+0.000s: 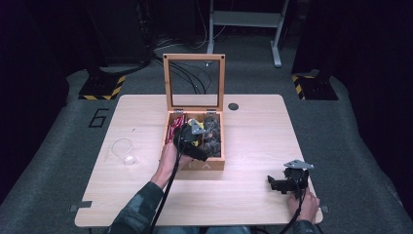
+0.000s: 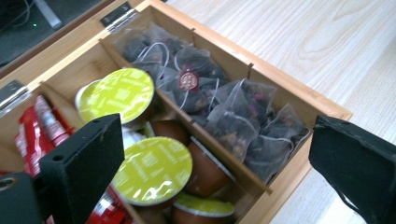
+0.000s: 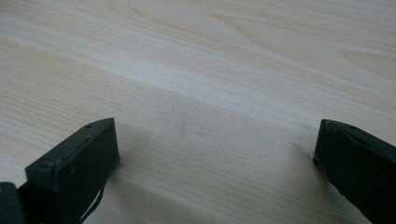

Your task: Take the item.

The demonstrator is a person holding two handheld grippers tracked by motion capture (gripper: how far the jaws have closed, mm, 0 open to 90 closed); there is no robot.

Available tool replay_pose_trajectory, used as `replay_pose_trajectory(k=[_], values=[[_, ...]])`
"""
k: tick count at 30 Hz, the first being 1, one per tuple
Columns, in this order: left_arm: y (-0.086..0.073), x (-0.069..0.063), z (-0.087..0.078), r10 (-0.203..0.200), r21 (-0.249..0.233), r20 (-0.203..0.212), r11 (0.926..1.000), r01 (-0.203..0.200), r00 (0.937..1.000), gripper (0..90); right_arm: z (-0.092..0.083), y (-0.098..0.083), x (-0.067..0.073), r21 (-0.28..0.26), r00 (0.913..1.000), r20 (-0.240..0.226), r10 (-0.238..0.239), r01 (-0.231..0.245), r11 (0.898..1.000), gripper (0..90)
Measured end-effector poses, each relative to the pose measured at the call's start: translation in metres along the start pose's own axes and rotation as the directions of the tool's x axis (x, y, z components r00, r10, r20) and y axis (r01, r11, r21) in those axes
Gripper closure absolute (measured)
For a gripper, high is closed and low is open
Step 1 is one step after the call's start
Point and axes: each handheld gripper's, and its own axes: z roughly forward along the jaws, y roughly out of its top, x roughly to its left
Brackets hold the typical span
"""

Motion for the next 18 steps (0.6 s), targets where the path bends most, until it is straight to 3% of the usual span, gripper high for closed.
replay_pose_trajectory(k=[7,18], values=[[0.006,-0.008,0.015,0.036,0.019,0.014,0.9992,-0.036,0.9993,8.4,0.0,0.0,0.0,0.0,1.0,0.0,0.0,0.0,1.0,0.0],[0.018,-0.011,0.033,0.076,0.076,0.015,0.9942,-0.077,0.997,30.4,0.0,0.0,0.0,0.0,1.0,0.0,-0.001,0.001,1.0,0.0]])
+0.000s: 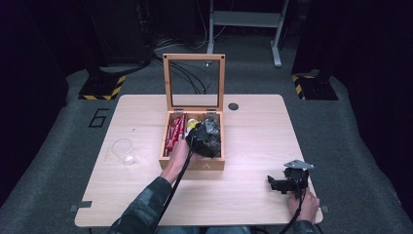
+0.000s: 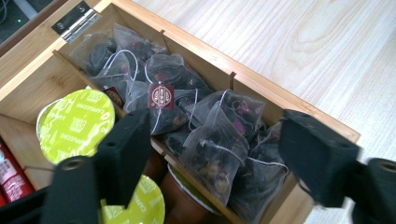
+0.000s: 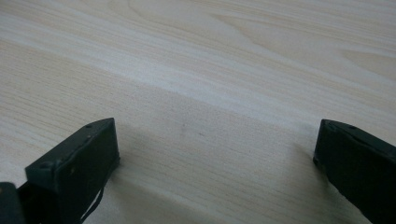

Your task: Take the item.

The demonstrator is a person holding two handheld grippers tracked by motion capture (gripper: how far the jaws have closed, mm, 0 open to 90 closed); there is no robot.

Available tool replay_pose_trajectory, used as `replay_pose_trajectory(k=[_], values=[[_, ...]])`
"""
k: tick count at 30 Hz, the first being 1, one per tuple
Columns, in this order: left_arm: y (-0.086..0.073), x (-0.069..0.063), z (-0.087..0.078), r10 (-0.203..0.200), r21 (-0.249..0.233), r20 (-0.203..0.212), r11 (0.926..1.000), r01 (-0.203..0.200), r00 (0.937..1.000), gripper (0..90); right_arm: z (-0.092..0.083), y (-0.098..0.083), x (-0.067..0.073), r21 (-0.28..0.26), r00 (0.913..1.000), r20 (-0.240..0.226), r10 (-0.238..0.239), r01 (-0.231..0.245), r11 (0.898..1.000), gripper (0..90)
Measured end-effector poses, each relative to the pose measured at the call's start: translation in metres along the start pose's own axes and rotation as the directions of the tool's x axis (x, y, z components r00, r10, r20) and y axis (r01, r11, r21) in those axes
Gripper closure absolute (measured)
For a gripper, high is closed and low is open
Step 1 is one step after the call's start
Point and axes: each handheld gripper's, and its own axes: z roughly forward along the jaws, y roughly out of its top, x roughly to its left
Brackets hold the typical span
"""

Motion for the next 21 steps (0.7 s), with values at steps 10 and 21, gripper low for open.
replay_pose_trajectory(k=[10,21], values=[[0.003,-0.004,0.019,0.022,0.106,0.016,0.9941,-0.023,0.9996,44.8,0.0,0.0,0.0,0.0,1.0,0.0,0.0,0.0,1.0,0.0],[0.0,0.0,0.025,-0.016,0.153,0.028,0.9881,0.011,0.9995,70.3,0.0,0.0,0.0,0.0,1.0,0.0,0.0,0.0,1.0,0.0]])
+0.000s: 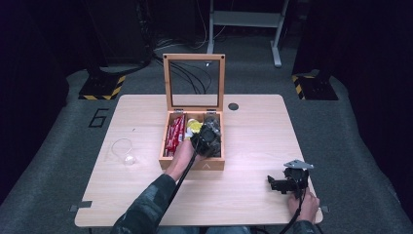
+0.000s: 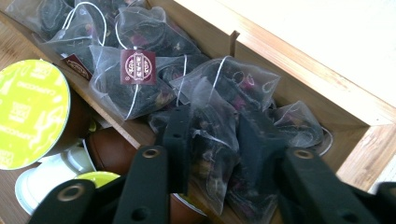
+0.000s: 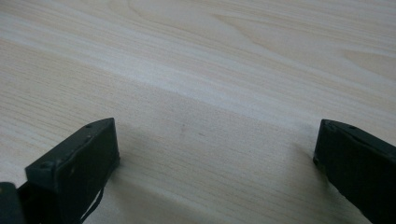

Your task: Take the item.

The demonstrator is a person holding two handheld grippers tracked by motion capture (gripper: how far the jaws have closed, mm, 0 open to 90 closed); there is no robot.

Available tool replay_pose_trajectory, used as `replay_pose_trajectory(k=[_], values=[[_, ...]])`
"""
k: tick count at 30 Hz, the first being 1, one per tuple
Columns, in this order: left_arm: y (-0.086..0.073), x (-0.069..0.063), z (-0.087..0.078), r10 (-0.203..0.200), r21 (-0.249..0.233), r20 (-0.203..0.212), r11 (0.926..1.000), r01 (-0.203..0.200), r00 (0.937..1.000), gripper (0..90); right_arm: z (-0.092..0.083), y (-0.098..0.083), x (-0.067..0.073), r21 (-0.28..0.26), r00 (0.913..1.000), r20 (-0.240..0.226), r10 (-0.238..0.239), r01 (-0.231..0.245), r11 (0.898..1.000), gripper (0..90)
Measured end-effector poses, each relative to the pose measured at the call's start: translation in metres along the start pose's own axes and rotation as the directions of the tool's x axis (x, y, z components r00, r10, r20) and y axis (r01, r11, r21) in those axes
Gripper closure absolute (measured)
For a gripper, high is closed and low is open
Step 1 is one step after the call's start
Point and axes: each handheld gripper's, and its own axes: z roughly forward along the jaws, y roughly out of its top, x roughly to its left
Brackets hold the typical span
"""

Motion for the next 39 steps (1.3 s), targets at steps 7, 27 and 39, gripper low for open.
replay_pose_trajectory(k=[7,27,39], values=[[-0.002,0.003,-0.003,-0.038,-0.04,0.033,0.9985,0.039,0.9987,75.3,0.0,0.0,0.0,0.001,1.0,0.0,0.0,0.0,1.0,0.0],[0.002,-0.008,-0.025,0.004,-0.127,0.009,0.9918,-0.003,0.9999,76.9,0.0,0.0,0.0,0.0,1.0,0.0,0.001,-0.001,1.0,0.0],[0.0,-0.003,-0.047,-0.008,-0.181,-0.002,0.9834,0.007,1.0,77.1,0.0,0.0,0.0,0.0,1.0,0.0,0.001,-0.001,1.0,0.0]])
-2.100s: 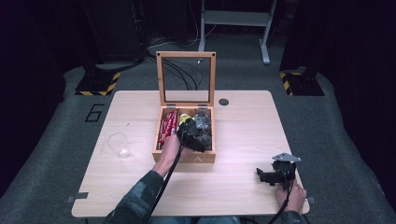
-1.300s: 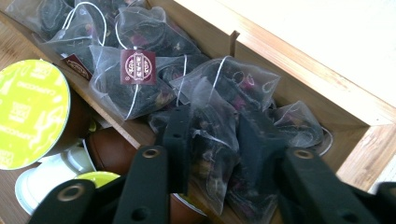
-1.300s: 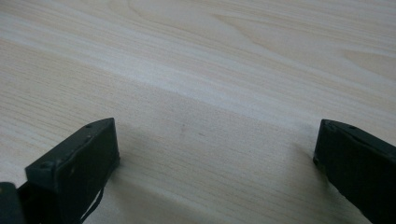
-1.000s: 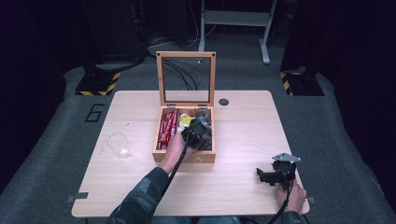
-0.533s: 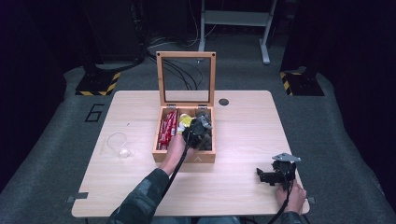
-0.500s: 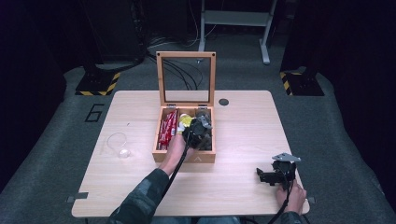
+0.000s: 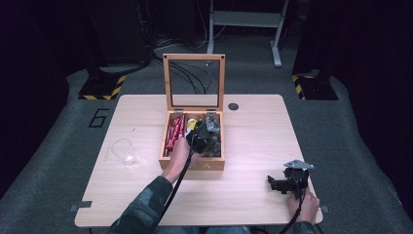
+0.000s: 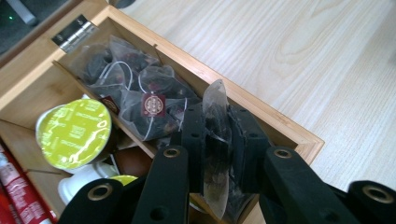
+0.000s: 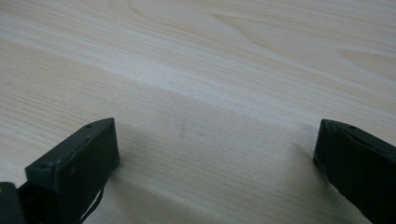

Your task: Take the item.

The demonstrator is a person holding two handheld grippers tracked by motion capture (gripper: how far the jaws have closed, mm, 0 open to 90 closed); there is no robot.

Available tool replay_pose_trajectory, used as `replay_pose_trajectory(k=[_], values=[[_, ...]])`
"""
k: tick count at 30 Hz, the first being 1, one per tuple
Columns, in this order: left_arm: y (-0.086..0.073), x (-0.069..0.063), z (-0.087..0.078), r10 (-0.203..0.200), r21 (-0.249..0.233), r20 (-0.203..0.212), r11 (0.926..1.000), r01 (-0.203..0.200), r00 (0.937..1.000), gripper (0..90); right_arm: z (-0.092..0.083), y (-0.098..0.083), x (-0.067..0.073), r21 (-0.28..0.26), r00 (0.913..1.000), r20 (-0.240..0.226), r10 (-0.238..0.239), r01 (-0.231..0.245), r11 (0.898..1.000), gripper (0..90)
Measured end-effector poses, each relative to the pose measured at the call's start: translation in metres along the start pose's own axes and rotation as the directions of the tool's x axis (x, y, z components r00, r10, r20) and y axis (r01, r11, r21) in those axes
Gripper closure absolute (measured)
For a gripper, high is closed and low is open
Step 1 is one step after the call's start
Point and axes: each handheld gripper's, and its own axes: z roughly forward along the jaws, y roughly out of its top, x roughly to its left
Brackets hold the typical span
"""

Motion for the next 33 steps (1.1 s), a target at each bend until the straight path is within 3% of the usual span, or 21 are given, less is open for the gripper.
replay_pose_trajectory(k=[11,23,33], values=[[-0.001,0.005,-0.019,-0.019,-0.055,-0.017,0.9983,0.019,0.9997,77.3,0.0,0.0,0.0,0.0,1.0,0.0,0.0,0.0,1.0,0.0],[-0.008,0.02,-0.053,-0.038,-0.097,-0.065,0.9948,0.031,0.9972,77.3,0.0,0.0,0.0,0.0,1.0,0.0,0.0,0.0,1.0,0.0],[-0.021,0.041,-0.088,-0.07,-0.137,-0.144,0.9893,0.051,0.9871,77.4,0.0,0.0,0.0,0.002,1.0,0.0,0.0,0.0,1.0,0.0]])
